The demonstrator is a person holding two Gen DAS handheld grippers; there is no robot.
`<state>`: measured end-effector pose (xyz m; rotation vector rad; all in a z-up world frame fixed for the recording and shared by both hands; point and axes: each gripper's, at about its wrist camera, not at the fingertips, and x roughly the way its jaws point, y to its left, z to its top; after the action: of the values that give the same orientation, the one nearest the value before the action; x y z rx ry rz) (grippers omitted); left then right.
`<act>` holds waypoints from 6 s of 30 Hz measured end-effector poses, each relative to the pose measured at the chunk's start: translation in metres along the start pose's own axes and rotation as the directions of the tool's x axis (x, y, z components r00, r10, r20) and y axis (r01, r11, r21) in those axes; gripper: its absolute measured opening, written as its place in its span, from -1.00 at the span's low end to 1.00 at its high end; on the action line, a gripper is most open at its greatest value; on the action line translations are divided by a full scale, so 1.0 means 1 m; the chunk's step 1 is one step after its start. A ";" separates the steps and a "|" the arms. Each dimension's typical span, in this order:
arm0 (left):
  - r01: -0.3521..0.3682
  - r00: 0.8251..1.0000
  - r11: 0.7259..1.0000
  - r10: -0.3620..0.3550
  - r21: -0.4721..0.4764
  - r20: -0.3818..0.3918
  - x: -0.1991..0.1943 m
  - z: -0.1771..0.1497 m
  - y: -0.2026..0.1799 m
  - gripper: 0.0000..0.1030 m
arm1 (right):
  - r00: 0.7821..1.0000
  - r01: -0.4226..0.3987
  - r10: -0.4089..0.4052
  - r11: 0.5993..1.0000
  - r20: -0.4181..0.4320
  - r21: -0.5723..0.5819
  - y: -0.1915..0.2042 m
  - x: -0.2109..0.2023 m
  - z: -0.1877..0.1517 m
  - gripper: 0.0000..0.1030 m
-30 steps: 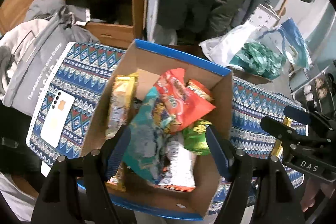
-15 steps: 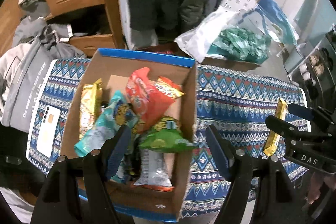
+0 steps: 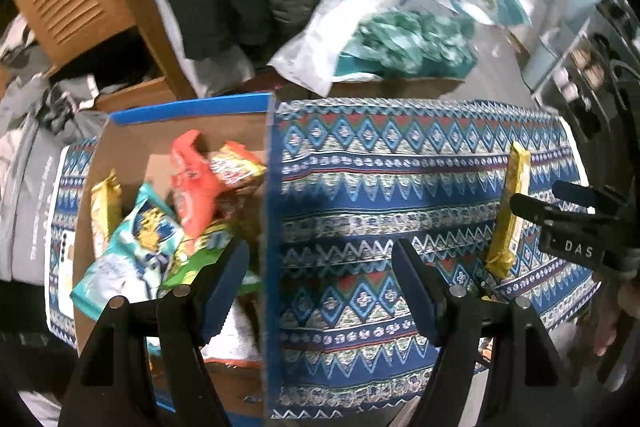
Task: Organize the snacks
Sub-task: 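Move the right tool to the long yellow bar and close on it, then grasp the black yellow-label snack bag with the left tool, then lift the black bag with the left tool while the right tool carries the yellow bar over the box, then open both tools over the box to drop the yellow bar and black bag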
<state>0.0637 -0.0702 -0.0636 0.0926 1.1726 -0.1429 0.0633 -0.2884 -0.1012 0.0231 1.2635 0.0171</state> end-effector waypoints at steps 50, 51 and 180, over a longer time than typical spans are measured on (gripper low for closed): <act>0.199 0.952 0.945 -0.124 0.259 -0.278 0.112 -0.028 -0.138 0.47 | 0.985 0.009 0.022 0.984 -0.172 0.179 -0.149 0.105 -0.043 -0.45; 0.206 0.949 0.945 -0.130 0.253 -0.286 0.112 -0.030 -0.139 0.47 | 0.983 0.016 0.015 0.986 -0.184 0.165 -0.153 0.103 -0.049 -0.45; 0.012 0.996 0.971 0.009 -0.238 0.087 -0.024 -0.049 0.168 0.46 | 0.950 -0.310 0.310 0.912 -0.045 -0.267 0.226 -0.037 0.030 -0.37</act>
<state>0.0365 0.1043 -0.0611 -0.1261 1.0941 -0.0066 0.0804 -0.0639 -0.0507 -0.0136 1.2396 0.4666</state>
